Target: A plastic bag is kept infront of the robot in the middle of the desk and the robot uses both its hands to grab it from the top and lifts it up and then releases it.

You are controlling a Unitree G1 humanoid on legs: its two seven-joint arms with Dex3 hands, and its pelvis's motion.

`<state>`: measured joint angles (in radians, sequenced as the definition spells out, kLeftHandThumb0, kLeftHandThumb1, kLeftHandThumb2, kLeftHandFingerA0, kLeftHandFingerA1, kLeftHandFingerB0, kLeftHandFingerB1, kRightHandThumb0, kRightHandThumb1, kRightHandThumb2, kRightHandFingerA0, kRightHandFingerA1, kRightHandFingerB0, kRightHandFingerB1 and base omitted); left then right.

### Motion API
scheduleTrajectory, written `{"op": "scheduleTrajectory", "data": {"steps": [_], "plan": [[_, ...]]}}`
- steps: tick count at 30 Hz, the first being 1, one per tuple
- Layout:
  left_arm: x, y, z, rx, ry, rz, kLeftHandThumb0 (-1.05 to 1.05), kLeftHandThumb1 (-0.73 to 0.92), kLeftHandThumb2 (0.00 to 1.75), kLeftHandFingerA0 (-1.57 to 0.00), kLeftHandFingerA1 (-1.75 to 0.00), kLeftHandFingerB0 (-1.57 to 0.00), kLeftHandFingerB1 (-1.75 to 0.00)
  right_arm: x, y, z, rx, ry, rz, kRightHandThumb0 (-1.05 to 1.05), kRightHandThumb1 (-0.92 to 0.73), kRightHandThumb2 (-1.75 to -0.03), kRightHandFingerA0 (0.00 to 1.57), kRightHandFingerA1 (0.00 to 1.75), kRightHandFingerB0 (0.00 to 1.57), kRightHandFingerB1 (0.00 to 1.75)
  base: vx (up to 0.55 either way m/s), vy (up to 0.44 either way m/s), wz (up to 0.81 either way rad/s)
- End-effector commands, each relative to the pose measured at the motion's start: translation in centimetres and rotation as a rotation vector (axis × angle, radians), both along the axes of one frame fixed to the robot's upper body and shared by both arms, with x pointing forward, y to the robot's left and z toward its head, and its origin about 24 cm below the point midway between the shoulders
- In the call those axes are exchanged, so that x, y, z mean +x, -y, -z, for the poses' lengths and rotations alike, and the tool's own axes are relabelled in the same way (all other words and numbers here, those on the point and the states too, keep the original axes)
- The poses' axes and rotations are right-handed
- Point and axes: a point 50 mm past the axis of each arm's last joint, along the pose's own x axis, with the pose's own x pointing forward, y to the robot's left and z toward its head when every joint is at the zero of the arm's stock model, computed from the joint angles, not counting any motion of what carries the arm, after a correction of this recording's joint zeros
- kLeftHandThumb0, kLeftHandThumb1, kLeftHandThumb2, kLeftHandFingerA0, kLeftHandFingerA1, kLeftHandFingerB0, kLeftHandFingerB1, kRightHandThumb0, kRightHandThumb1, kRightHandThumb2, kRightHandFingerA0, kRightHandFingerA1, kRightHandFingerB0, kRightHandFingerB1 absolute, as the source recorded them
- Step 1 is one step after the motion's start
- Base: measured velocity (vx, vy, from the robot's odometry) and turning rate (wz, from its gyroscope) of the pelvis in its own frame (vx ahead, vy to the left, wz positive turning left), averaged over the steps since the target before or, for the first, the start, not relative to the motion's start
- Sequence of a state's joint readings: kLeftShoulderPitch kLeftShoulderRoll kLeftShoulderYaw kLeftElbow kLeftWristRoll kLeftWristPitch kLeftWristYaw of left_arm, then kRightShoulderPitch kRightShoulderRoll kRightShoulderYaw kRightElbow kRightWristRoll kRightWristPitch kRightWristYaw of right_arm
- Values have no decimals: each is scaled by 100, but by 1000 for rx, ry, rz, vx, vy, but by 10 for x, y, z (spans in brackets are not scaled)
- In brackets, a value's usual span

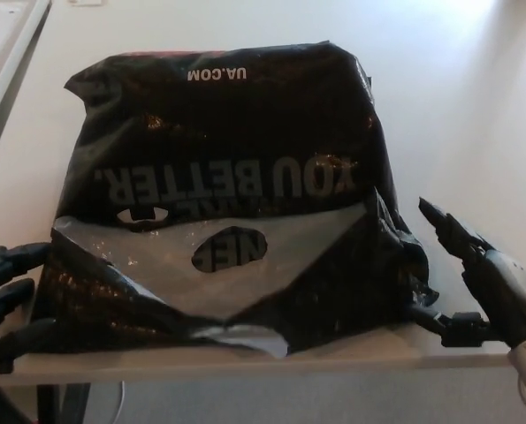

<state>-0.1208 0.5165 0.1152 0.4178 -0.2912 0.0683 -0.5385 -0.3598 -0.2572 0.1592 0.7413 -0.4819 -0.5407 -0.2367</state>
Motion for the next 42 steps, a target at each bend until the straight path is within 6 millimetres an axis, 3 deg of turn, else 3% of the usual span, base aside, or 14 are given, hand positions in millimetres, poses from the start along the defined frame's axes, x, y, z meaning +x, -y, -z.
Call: {"op": "scheduleTrajectory", "data": {"steps": [1,5,7,11,15,17,19,24,25,28,29,31,34,42], "plan": [[-9,-8,19,1,-162,-51,-63,39,71,-33,-45,-13,-38,11,25,-21,158,119,157,-65,-48,-79,6,35,0,9,0,0,0],[-5,-11,21,-53,-186,-99,-64,44,54,-43,-36,-20,-31,12,38,-23,178,115,205,-58,-60,-58,10,31,0,9,0,0,0],[3,-13,22,-112,-243,-139,-37,21,80,-96,-100,-7,-46,10,44,-20,203,102,229,-55,-56,-61,8,34,0,8,0,0,0],[9,-17,21,-179,-288,-191,-61,43,55,-97,-153,-24,-30,9,46,-20,181,102,240,-66,-46,-78,7,40,0,8,0,0,0],[7,-24,19,-230,-292,-233,-64,40,69,-84,-61,-21,-38,8,47,-20,240,90,238,-60,-46,-73,8,36,0,5,0,0,0],[13,-26,14,-229,-277,-241,-57,45,54,-80,-46,-28,-32,14,49,-28,210,151,281,-67,-45,-77,8,44,0,8,0,0,0],[12,-27,14,-223,-279,-240,-63,38,71,-63,-51,-23,-40,15,53,-32,168,203,316,-64,-59,-58,17,37,0,8,0,0,0],[5,-29,15,-226,-307,-199,-58,45,55,-81,-46,-26,-31,18,70,-33,225,146,360,-70,-48,-80,10,39,0,4,0,0,0],[4,-29,15,-212,-313,-198,-60,45,55,-87,-49,-28,-32,17,72,-33,223,137,354,-62,-59,-58,12,34,0,3,0,0,0],[3,-28,13,-181,-307,-163,-64,44,55,-73,-42,-27,-31,16,78,-36,249,97,304,-65,-43,-79,5,39,0,11,0,0,0],[1,-27,13,-182,-311,-153,-68,38,73,-57,-49,-23,-40,17,79,-38,205,71,297,-64,-56,-59,15,32,1,10,0,0,0],[-1,-27,13,-173,-315,-141,-64,46,55,-59,-38,-26,-31,17,80,-41,132,46,268,-65,-61,-58,15,33,0,13,0,0,0],[-4,-27,11,-187,-318,-114,-65,44,55,-56,-37,-24,-31,16,78,-54,-75,-29,134,-81,-47,-87,13,47,0,9,0,0,0],[-12,-26,8,-150,-313,-78,-71,38,74,-30,-40,-16,-37,-9,50,-70,-275,-38,-87,-85,-53,-57,34,37,2,24,0,0,0]]}}
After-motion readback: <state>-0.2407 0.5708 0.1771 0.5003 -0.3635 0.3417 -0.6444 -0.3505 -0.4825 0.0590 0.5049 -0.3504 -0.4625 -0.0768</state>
